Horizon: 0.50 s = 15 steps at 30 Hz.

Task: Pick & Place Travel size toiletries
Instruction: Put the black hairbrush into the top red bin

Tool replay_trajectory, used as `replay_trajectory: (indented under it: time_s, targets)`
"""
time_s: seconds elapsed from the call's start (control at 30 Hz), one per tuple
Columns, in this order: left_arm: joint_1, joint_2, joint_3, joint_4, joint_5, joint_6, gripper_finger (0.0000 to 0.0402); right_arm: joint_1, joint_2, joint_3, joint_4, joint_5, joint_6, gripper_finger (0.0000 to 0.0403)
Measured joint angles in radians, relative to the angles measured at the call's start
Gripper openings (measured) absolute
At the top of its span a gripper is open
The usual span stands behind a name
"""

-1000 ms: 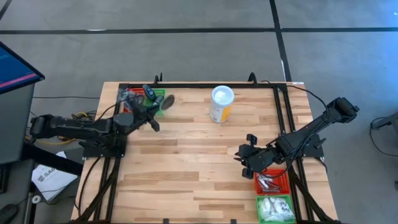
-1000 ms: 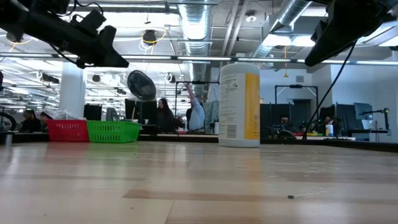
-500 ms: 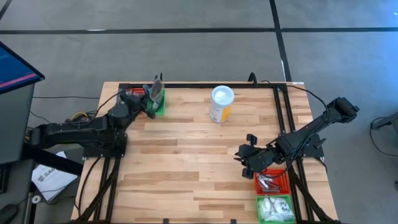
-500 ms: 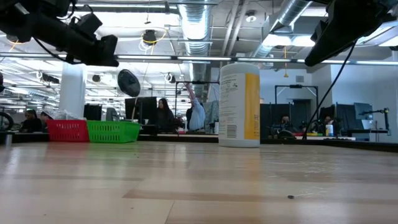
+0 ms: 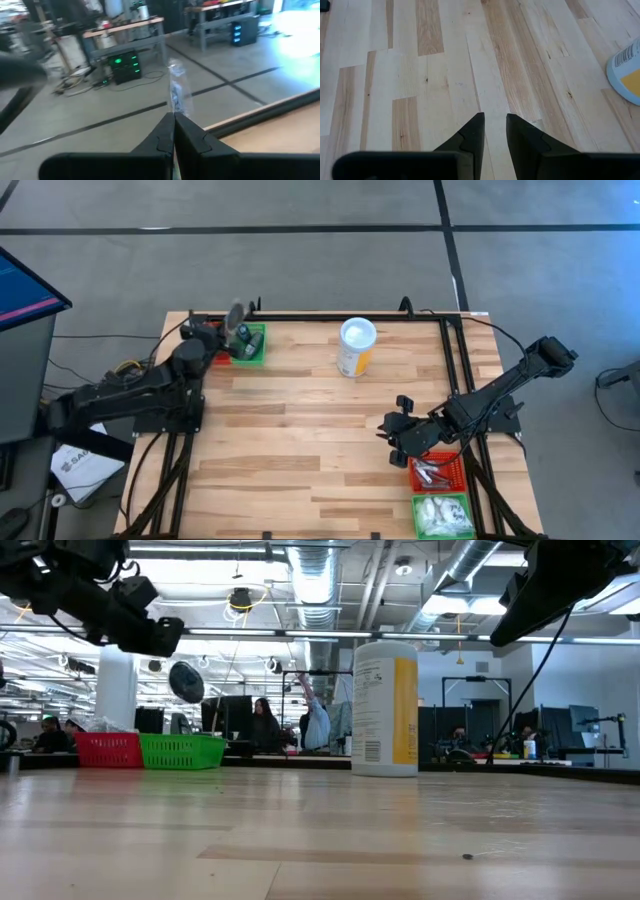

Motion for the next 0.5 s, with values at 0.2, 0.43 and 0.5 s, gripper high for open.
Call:
replay_trajectory:
  time_s: [0.2,0.43,0.5]
  targets:
    - [0.054,-0.042,0.000,-0.122,-0.061,-0.001,0.0000,0.000,0.000,0.000,0.000,0.000,0.000,0.0072]
    - [0.074,-0.066,0.000,-0.215,-0.108,-0.026,0.0000,0.000,0.000,0.000,0.000,0.000,0.000,0.0072]
    - [0.080,-0.065,0.000,-0.236,-0.109,-0.051,0.0000,0.000,0.000,0.000,0.000,0.001,0.000,0.0072]
